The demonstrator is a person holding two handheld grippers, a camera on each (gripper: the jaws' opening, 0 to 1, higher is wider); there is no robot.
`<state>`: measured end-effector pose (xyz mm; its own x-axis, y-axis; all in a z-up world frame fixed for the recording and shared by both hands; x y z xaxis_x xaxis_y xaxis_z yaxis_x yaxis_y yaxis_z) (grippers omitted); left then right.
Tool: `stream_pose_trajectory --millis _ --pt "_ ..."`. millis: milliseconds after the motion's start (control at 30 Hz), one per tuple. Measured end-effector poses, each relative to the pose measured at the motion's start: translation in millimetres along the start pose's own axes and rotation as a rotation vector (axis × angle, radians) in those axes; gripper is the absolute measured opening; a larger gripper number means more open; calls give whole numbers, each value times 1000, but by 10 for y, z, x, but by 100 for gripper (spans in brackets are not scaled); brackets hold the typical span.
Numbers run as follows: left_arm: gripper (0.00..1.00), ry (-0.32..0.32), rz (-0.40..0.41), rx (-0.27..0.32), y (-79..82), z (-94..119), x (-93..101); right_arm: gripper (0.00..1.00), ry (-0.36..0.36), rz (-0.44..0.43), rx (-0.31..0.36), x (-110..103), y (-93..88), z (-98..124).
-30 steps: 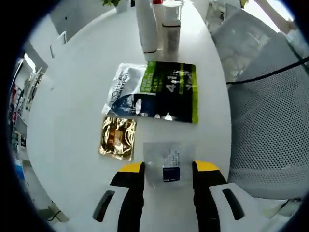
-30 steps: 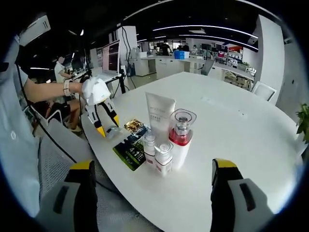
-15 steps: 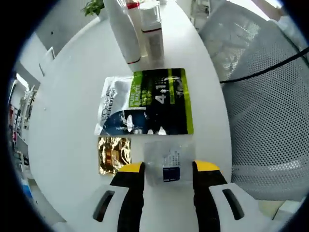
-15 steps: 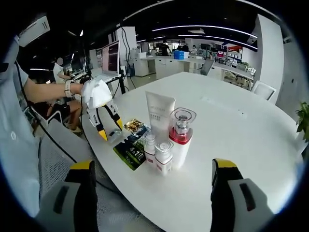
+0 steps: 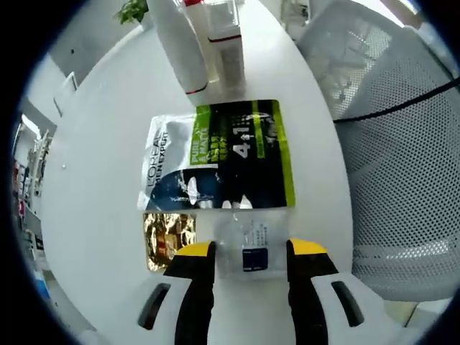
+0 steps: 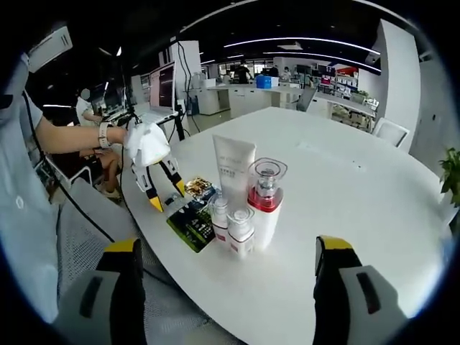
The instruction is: Arrange the skincare products in the storage area until every visible bottle or jar stands upright without overlapping.
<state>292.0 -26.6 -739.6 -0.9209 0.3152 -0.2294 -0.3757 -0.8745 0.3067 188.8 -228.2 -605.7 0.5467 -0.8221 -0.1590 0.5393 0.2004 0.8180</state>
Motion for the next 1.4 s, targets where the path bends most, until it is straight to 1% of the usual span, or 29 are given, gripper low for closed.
stream_pose_trajectory --millis 33,133,233,400,533,633,700,800,867,933,1000,1033,1133,1200,1267,1300,1333,1400 --pt "37 -1 -6 7 1 2 3 100 0 2 -1 2 1 1" --pt "38 -4 19 22 -13 2 -12 100 1 2 2 4 9 -2" --pt "39 -13 21 36 -12 -2 -13 100 5 5 -3 2 6 -14" --pt "41 -33 28 37 -7 1 10 100 9 11 -7 -4 9 -14" --pt "43 -25 55 47 -2 0 9 100 8 12 -4 -18 16 -10" --pt "49 -16 47 37 -17 -2 34 100 12 17 -1 -59 24 -14" --pt "48 -2 47 33 -28 19 28 100 12 17 5 -76 33 -13" --pt "49 46 110 81 37 113 -47 100 13 12 10 -86 28 -14" --pt "50 68 120 103 65 187 -74 100 14 12 11 -93 23 -16" --pt "53 89 136 114 78 237 -95 100 18 9 14 -109 26 -23" --pt "56 109 185 143 112 297 -119 100 20 13 14 -134 36 -28" --pt "56 123 207 168 141 335 -140 100 21 15 16 -139 44 -32" --pt "56 145 213 182 144 420 -157 100 18 20 21 -150 62 -30" --pt "57 187 236 202 168 499 -204 100 17 23 27 -162 79 -28" --pt "59 216 276 240 223 598 -236 100 14 25 38 -174 101 -22" --pt "59 232 297 269 262 664 -255 100 14 27 40 -179 108 -20" --pt "60 240 310 291 290 710 -265 100 12 30 42 -185 114 -17" --pt "60 240 355 313 318 804 -247 100 9 33 46 -190 122 -14"
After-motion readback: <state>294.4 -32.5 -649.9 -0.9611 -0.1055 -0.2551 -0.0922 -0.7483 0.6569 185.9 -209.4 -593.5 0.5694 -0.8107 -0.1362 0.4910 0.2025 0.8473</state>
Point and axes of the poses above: the point that each gripper's makers call its tool centre point, and the gripper's own axes: z roughly backward along the fingers, x roughly to its right, y roughly out of its top, the point moved 1 cm from there along z, roughly backward along the fingers, and after that the axes turned 12 degrees about y, right-handed, at the moved point
